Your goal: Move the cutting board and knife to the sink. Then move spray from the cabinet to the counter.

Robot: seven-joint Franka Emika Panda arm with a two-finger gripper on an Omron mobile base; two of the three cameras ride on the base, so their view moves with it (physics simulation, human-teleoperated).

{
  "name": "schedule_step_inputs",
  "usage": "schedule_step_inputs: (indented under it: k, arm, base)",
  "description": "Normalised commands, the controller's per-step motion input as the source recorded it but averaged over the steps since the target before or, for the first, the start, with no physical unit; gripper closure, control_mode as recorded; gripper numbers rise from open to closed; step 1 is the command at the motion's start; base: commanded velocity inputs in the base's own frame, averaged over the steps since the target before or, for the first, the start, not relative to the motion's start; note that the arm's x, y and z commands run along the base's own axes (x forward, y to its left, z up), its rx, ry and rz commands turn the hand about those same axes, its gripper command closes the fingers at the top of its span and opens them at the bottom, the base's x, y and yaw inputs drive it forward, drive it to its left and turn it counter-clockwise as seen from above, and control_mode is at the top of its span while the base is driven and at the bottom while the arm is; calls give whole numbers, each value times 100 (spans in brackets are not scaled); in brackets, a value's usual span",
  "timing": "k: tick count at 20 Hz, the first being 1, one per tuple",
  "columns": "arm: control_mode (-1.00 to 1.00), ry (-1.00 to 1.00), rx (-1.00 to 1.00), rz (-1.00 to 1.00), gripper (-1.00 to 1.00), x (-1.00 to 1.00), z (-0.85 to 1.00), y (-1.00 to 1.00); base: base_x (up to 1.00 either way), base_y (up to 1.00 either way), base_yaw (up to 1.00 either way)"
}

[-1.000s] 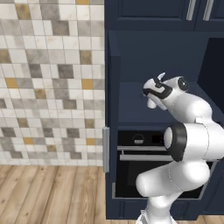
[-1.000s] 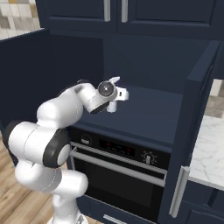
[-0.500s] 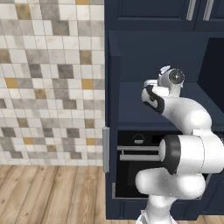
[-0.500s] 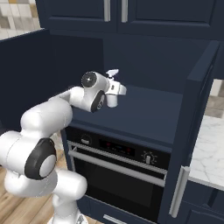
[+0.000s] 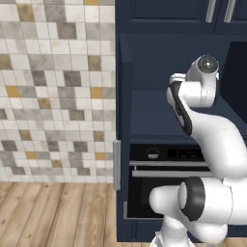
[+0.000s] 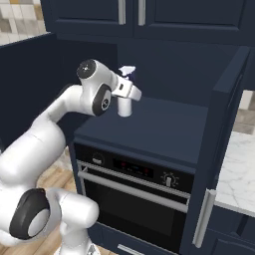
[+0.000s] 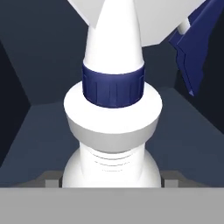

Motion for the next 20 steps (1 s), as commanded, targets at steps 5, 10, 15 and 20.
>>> schedule_step_inputs:
  k: [5,10,15,20]
  arm:
    - [-100,-10,1,0,100,-100,8,-3]
    - [-100,-13,-1,1,100,-100,0,2]
    - [-100,-1,-6,2,100,-82,7,3]
    - [-100,8,-8,1,100,-42,8,14]
  base:
    - [0,0,0]
    - [0,0,0]
    - [0,0,0]
    - [0,0,0]
